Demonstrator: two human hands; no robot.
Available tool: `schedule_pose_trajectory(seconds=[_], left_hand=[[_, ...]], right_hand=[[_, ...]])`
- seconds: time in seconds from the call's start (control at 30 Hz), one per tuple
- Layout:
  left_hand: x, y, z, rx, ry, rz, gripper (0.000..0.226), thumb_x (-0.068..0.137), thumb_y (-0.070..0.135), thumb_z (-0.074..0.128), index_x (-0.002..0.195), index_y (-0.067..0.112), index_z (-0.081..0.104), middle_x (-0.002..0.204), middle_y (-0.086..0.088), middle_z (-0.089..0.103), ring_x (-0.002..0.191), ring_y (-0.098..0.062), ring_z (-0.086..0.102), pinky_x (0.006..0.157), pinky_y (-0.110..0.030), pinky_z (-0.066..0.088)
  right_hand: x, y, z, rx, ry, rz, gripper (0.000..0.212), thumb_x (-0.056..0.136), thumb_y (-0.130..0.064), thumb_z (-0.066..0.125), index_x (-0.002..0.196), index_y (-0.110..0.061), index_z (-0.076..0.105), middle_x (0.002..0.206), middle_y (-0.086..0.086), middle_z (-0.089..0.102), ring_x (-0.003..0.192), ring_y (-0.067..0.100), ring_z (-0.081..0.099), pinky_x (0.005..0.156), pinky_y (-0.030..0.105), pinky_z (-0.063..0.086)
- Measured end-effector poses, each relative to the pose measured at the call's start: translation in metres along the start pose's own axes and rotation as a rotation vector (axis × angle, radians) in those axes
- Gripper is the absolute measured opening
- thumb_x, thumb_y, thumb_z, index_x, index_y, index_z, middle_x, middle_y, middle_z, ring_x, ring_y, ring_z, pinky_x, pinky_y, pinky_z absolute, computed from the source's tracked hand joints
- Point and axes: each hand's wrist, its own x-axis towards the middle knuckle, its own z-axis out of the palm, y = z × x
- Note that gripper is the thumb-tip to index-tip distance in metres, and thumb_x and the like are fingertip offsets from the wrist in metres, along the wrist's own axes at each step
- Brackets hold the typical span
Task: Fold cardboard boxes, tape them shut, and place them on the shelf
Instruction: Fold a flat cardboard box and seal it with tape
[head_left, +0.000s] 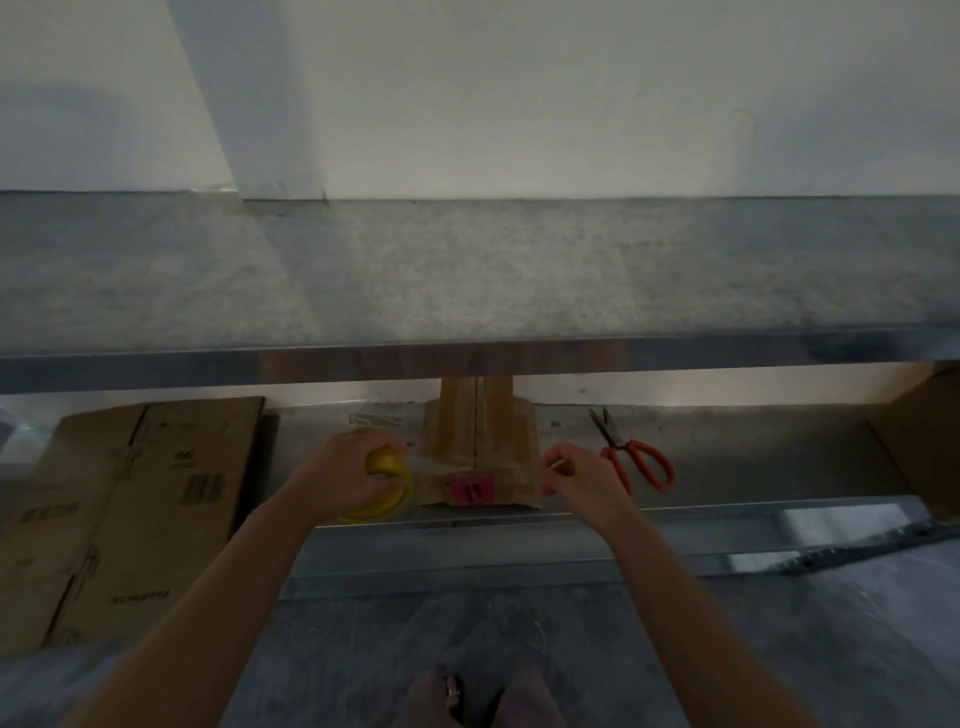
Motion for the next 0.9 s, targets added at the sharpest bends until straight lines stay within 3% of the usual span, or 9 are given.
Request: schedule_pose_trajectory(seconds=[0.17, 0.33, 0.5, 0.53, 0.63, 0.7, 0.8, 0.9], left_hand=[[0.010, -0.004, 0.014, 0.006, -0.023, -0.013, 0.039, 0.077, 0.041, 0.072, 0.111, 0.043, 0.053, 0.112, 0.013, 0.054, 0.101, -0.012, 0.053, 0.081, -0.029, 0.042], [0.021, -0.006, 0.028, -0.015, -0.107, -0.066, 0.073, 0.065, 0.065, 0.054, 0.135, 0.048, 0.042, 0.134, 0.008, 0.055, 0.114, -0.017, 0.055, 0.094, -0.041, 0.048], [0.032, -0.003, 0.029, 0.056, -0.117, -0.016, 0.071, 0.081, 0.043, 0.067, 0.143, 0.048, 0.032, 0.143, 0.003, 0.049, 0.124, -0.019, 0.051, 0.098, -0.032, 0.042], [0.033, -0.003, 0.030, 0.067, -0.111, -0.011, 0.071, 0.082, 0.041, 0.068, 0.143, 0.047, 0.032, 0.143, 0.002, 0.048, 0.124, -0.019, 0.050, 0.097, -0.031, 0.041], [0.031, -0.002, 0.032, 0.082, -0.086, 0.010, 0.072, 0.083, 0.039, 0.069, 0.144, 0.046, 0.031, 0.144, 0.002, 0.048, 0.126, -0.018, 0.049, 0.099, -0.031, 0.040], [0.029, -0.003, 0.033, 0.092, -0.080, 0.015, 0.072, 0.083, 0.042, 0.068, 0.144, 0.046, 0.030, 0.144, 0.002, 0.047, 0.126, -0.018, 0.048, 0.099, -0.031, 0.039], [0.027, -0.003, 0.033, 0.064, -0.067, 0.032, 0.071, 0.084, 0.042, 0.067, 0.144, 0.046, 0.029, 0.140, 0.003, 0.052, 0.121, -0.017, 0.052, 0.097, -0.031, 0.041], [0.027, -0.003, 0.035, 0.062, -0.058, 0.030, 0.072, 0.082, 0.045, 0.067, 0.144, 0.047, 0.029, 0.137, 0.003, 0.054, 0.119, -0.018, 0.053, 0.095, -0.032, 0.043]], right_hand=[[0.008, 0.007, 0.008, 0.016, 0.004, 0.007, 0.013, 0.093, -0.022, 0.065, 0.082, -0.027, 0.059, 0.078, -0.009, 0.067, 0.071, -0.001, 0.062, 0.059, 0.011, 0.040], [0.018, 0.019, 0.023, 0.061, 0.023, -0.009, 0.008, 0.096, -0.018, 0.059, 0.092, -0.024, 0.061, 0.088, -0.004, 0.066, 0.081, 0.009, 0.061, 0.063, 0.014, 0.038], [0.021, 0.019, 0.044, 0.173, 0.081, -0.008, 0.009, 0.099, -0.016, 0.053, 0.102, -0.022, 0.058, 0.090, -0.005, 0.065, 0.076, 0.007, 0.059, 0.058, 0.011, 0.045], [0.021, 0.020, 0.048, 0.212, 0.091, 0.007, 0.010, 0.100, -0.016, 0.052, 0.101, -0.025, 0.055, 0.091, -0.006, 0.065, 0.077, 0.008, 0.060, 0.061, 0.012, 0.047], [0.023, 0.029, 0.059, 0.301, 0.049, 0.064, 0.017, 0.099, -0.020, 0.053, 0.098, -0.037, 0.049, 0.095, -0.005, 0.066, 0.087, 0.018, 0.067, 0.082, 0.043, 0.057], [0.025, 0.036, 0.065, 0.357, -0.001, 0.105, 0.017, 0.097, -0.029, 0.054, 0.099, -0.044, 0.047, 0.099, -0.004, 0.067, 0.090, 0.022, 0.069, 0.083, 0.051, 0.057], [0.014, 0.031, 0.059, 0.295, 0.122, 0.059, 0.018, 0.096, -0.024, 0.057, 0.108, -0.034, 0.049, 0.106, -0.003, 0.063, 0.098, 0.021, 0.065, 0.085, 0.040, 0.055], [-0.004, 0.022, 0.048, 0.185, 0.274, -0.142, 0.030, 0.100, -0.029, 0.052, 0.130, -0.025, 0.053, 0.128, -0.005, 0.055, 0.115, 0.011, 0.056, 0.098, 0.031, 0.048]])
